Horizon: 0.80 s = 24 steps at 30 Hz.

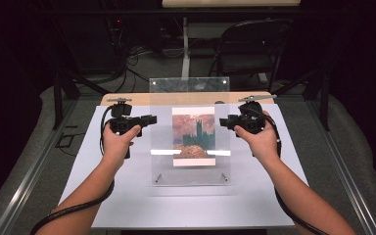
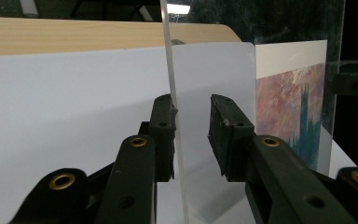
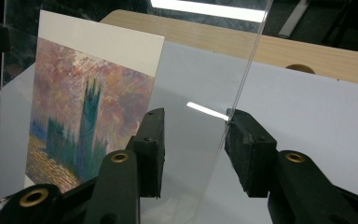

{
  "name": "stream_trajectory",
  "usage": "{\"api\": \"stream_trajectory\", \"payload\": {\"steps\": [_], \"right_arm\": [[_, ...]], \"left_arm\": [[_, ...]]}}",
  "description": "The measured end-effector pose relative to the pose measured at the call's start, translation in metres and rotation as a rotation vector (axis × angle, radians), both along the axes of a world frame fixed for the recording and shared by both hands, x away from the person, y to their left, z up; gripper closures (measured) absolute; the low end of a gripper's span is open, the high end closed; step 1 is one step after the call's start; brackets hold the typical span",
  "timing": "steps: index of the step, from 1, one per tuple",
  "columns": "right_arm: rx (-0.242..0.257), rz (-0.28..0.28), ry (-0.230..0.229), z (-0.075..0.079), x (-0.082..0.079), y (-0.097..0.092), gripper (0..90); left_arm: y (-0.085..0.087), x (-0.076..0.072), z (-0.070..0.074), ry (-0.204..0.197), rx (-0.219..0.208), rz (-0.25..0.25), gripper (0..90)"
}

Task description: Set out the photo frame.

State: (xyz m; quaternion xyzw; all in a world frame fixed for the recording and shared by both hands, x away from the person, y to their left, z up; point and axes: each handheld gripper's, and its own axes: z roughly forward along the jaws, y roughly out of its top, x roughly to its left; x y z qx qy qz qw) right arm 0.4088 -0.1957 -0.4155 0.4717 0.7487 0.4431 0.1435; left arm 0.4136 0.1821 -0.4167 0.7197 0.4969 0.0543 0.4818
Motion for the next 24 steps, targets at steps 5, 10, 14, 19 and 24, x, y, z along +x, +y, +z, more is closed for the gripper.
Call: {"api": "stream_trajectory", "payload": {"steps": [5, 10, 14, 19, 24], "right_arm": [[0.009, 0.008, -0.021, 0.003, -0.011, -0.002, 60.5], [0.014, 0.022, -0.031, 0.006, -0.021, -0.005, 62.4], [0.005, 0.029, -0.048, 0.008, -0.029, -0.005, 62.8], [-0.004, 0.040, -0.073, 0.009, -0.040, -0.005, 63.5], [0.011, 0.057, -0.082, 0.010, -0.048, -0.007, 64.0]], "left_arm": [[0.000, -0.011, 0.005, -0.028, 0.025, -0.013, 72.1], [0.002, -0.022, 0.008, -0.049, 0.035, -0.034, 73.0], [0.002, -0.030, 0.009, -0.067, 0.037, -0.030, 73.5], [0.003, -0.041, 0.010, -0.088, 0.029, -0.043, 73.9], [0.004, -0.050, 0.011, -0.109, 0.036, -0.057, 73.9]]}}
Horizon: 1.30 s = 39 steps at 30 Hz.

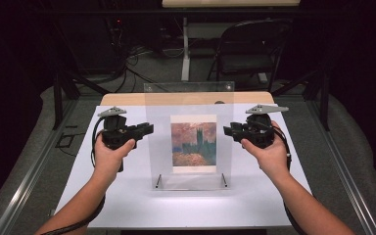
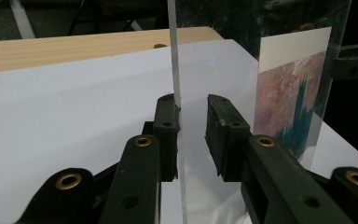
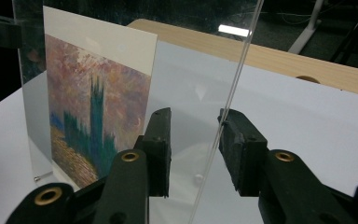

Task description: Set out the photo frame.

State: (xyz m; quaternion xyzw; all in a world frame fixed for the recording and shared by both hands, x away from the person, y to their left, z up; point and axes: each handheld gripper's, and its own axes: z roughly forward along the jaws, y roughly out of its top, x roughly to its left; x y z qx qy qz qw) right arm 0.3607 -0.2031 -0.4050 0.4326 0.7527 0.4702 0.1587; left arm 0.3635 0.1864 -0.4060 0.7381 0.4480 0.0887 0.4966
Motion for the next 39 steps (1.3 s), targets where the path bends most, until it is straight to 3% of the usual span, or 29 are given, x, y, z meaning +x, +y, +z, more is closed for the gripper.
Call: {"api": "stream_trajectory", "payload": {"steps": [14, 23, 30, 35, 39], "right_arm": [[0.028, 0.029, -0.010, 0.000, -0.020, -0.003, 64.2], [0.021, 0.040, -0.002, 0.001, -0.030, -0.002, 62.3], [0.025, 0.060, -0.007, 0.000, -0.042, -0.002, 61.2], [0.031, 0.087, 0.016, -0.005, -0.047, 0.000, 58.2], [0.028, 0.096, 0.017, -0.005, -0.049, 0.001, 57.4]], "left_arm": [[-0.002, -0.023, 0.000, -0.052, 0.026, -0.014, 71.5], [0.001, -0.034, -0.005, -0.034, -0.012, -0.047, 69.2], [-0.001, -0.044, -0.007, -0.032, 0.003, -0.094, 65.7], [-0.003, -0.051, -0.009, -0.048, 0.015, -0.095, 63.4], [-0.002, -0.054, -0.011, -0.028, 0.007, -0.098, 62.3]]}}
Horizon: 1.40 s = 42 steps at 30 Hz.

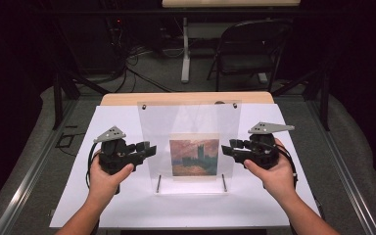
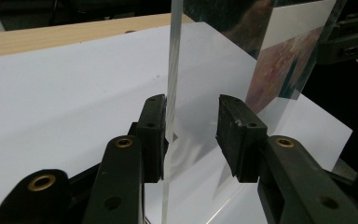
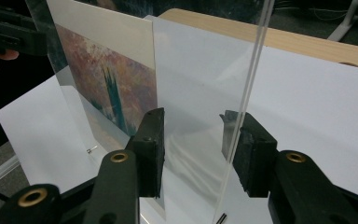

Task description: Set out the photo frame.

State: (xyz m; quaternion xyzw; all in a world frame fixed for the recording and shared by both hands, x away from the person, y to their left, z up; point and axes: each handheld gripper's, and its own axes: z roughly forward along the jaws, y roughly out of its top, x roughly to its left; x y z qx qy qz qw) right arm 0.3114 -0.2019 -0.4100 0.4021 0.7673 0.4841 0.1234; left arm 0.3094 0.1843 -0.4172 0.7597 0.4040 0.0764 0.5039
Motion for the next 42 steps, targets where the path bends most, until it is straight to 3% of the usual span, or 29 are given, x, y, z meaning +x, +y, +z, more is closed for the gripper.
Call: {"api": "stream_trajectory", "payload": {"steps": [6, 10, 22, 33, 42], "right_arm": [[0.011, 0.025, 0.012, -0.002, -0.004, 0.002, 52.3], [-0.007, 0.029, -0.002, -0.001, -0.006, 0.003, 52.1], [-0.006, 0.010, 0.007, 0.000, -0.007, -0.008, 43.4], [-0.047, -0.025, -0.047, 0.002, -0.022, -0.025, 40.1], [-0.048, -0.097, -0.057, -0.005, -0.034, -0.050, 39.4]], "left_arm": [[-0.001, -0.004, -0.002, 0.014, -0.002, -0.026, 57.5], [-0.002, -0.008, -0.002, -0.010, 0.030, -0.010, 56.8], [0.003, -0.013, 0.001, -0.032, 0.054, 0.009, 50.1], [0.027, -0.026, 0.006, -0.085, 0.108, 0.080, 45.5], [0.051, -0.036, -0.006, -0.093, 0.114, 0.159, 44.2]]}}
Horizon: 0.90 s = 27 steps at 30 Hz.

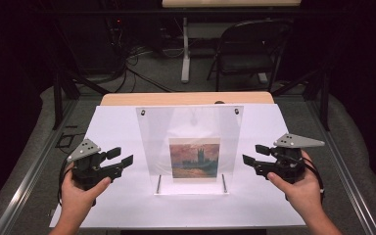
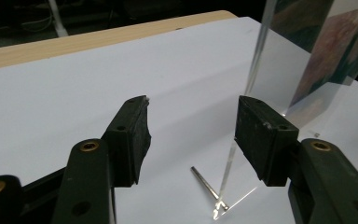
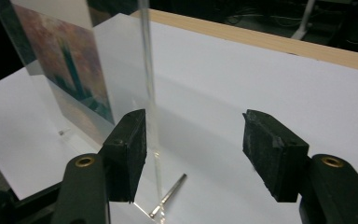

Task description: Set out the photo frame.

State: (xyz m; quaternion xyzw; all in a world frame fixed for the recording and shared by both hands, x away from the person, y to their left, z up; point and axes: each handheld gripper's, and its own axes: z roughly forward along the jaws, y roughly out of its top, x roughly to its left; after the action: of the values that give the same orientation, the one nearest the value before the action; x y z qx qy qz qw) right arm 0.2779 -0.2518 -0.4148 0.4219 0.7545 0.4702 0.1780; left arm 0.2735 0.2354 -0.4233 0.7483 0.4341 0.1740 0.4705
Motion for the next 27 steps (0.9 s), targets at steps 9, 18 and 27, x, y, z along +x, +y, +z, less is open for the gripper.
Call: {"api": "stream_trajectory", "payload": {"steps": [9, 18, 27], "right_arm": [[-0.009, -0.092, 0.017, -0.030, -0.007, -0.020, 39.5], [-0.009, -0.130, 0.075, -0.078, -0.012, -0.025, 38.4], [-0.059, -0.145, 0.025, -0.103, -0.014, -0.024, 37.2]], "left_arm": [[0.017, -0.005, -0.036, 0.014, -0.001, 0.061, 43.2], [0.030, -0.011, -0.079, 0.057, -0.057, 0.108, 41.0], [0.032, -0.009, -0.100, 0.028, 0.023, 0.132, 40.3]]}}
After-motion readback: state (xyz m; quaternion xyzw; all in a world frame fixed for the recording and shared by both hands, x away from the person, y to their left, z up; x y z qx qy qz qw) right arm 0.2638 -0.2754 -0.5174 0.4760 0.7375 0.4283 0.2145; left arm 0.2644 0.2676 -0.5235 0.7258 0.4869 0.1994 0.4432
